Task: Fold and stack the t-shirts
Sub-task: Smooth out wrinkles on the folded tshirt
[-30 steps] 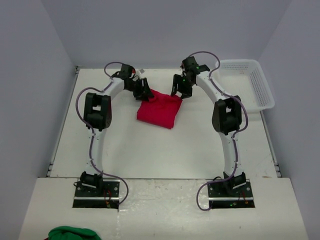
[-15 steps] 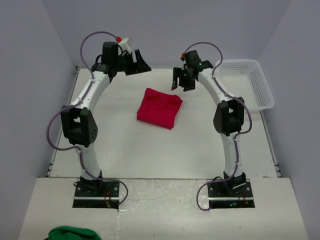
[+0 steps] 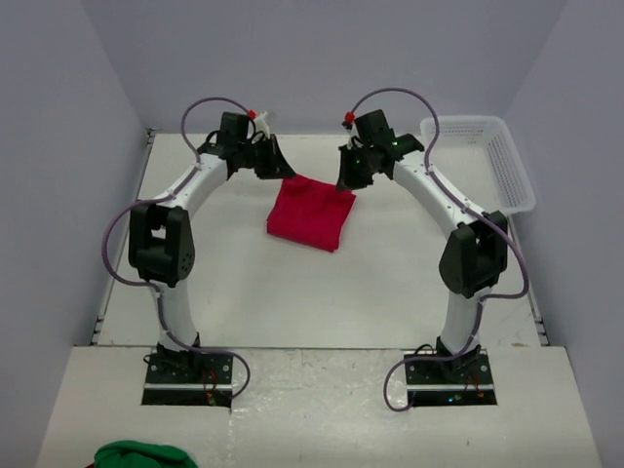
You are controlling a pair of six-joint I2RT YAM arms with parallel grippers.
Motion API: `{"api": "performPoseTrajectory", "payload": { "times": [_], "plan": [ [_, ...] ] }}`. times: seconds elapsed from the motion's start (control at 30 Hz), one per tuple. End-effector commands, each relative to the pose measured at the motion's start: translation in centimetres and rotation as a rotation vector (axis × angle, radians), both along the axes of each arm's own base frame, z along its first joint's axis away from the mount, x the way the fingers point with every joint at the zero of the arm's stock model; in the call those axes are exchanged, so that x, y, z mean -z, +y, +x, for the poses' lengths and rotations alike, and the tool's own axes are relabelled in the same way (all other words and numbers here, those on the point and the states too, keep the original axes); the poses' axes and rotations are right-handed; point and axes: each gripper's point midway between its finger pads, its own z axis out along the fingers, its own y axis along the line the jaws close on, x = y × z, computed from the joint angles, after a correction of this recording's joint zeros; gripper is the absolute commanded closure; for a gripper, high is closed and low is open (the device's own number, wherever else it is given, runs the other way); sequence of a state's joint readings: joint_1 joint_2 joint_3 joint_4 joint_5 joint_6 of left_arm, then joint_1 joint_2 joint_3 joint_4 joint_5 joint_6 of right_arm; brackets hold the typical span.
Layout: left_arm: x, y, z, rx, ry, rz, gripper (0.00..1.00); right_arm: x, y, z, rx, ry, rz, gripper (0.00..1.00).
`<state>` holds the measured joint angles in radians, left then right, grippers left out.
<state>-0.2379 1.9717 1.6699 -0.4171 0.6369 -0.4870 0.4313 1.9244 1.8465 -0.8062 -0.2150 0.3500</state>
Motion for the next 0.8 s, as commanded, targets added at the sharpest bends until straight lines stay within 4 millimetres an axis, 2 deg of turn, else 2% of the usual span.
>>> {"api": "performPoseTrajectory", "payload": {
  "times": [0.0, 0.1, 0.2, 0.5, 0.7, 0.77],
  "plan": [
    [1.2, -1.2, -1.1, 0.037, 0.051, -0.032, 1.00, 3.4, 2.6, -1.5, -0.059, 0.080, 0.057, 1.00],
    [2.3, -2.0, -1.6, 0.076, 0.081, -0.049, 1.00, 5.5, 4.1, -2.2, -0.095, 0.117, 0.074, 1.00],
    [3.6, -2.6, -1.7, 0.084, 0.107, -0.051, 1.00, 6.5, 5.1, -2.4, -0.112, 0.133, 0.078, 1.00],
    [7.1, -4.3, -0.6, 0.102, 0.165, -0.069, 1.00, 6.8, 6.9, -2.5, -0.144, 0.149, 0.108, 1.00],
    [9.4, -4.9, 0.2, 0.102, 0.191, -0.059, 1.00, 8.7, 8.5, -3.0, -0.177, 0.192, 0.107, 1.00],
    [9.4, -5.1, 0.8, 0.105, 0.179, -0.062, 1.00, 9.3, 9.0, -3.1, -0.187, 0.204, 0.109, 1.00]
  ]
}}
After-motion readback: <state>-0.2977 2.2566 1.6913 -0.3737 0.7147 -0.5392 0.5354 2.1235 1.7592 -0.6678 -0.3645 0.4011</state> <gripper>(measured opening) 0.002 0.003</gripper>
